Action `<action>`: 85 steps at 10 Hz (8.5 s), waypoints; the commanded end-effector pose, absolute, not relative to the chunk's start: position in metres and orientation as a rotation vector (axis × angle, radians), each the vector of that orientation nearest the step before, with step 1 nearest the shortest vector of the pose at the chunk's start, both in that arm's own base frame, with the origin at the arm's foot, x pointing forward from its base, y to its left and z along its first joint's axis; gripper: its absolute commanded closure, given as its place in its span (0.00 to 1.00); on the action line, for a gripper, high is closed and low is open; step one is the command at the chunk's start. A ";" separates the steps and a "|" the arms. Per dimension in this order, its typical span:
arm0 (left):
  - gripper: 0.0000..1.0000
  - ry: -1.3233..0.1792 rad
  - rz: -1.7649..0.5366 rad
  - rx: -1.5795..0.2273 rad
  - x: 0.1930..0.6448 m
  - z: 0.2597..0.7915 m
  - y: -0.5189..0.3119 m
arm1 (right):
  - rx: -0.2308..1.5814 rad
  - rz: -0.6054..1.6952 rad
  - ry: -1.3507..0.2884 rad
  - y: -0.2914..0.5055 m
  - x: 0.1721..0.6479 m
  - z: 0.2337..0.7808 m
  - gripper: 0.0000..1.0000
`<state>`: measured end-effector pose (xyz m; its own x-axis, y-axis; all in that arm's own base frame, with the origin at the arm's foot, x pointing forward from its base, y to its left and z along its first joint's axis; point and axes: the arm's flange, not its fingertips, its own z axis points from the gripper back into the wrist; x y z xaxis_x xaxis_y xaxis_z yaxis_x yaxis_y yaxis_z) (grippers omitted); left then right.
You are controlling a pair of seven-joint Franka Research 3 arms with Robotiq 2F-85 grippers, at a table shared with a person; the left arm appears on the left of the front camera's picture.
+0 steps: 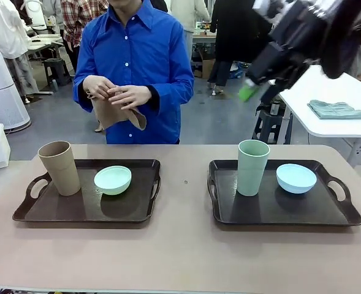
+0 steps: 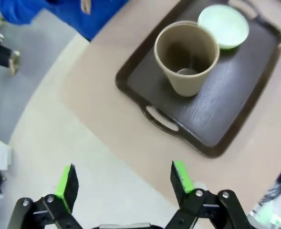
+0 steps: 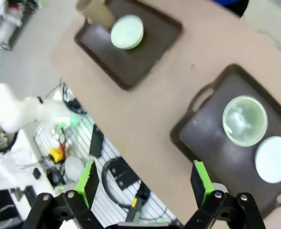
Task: Set up a tray with a mat and arrange the tableware.
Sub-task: Pick up the Picnic Bowl and Reusable plastic cup from the Handle tray in front of the human's position and hold them in the air.
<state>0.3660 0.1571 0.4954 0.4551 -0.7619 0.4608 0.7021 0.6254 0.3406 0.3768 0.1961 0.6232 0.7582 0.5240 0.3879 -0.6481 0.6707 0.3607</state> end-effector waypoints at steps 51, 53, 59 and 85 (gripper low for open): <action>0.00 -0.743 -1.488 -0.636 0.481 0.341 0.114 | 0.126 0.188 -0.101 0.572 0.498 0.344 0.00; 0.00 -0.755 -1.492 -0.666 0.480 0.333 0.105 | 0.137 0.197 -0.091 0.576 0.501 0.339 0.00; 0.00 -0.814 -1.482 -0.702 0.485 0.319 0.080 | 0.165 0.226 -0.094 0.576 0.502 0.336 0.70; 1.00 -0.829 -1.520 -0.569 0.408 0.478 0.072 | 0.174 0.212 -0.204 0.493 0.372 0.539 1.00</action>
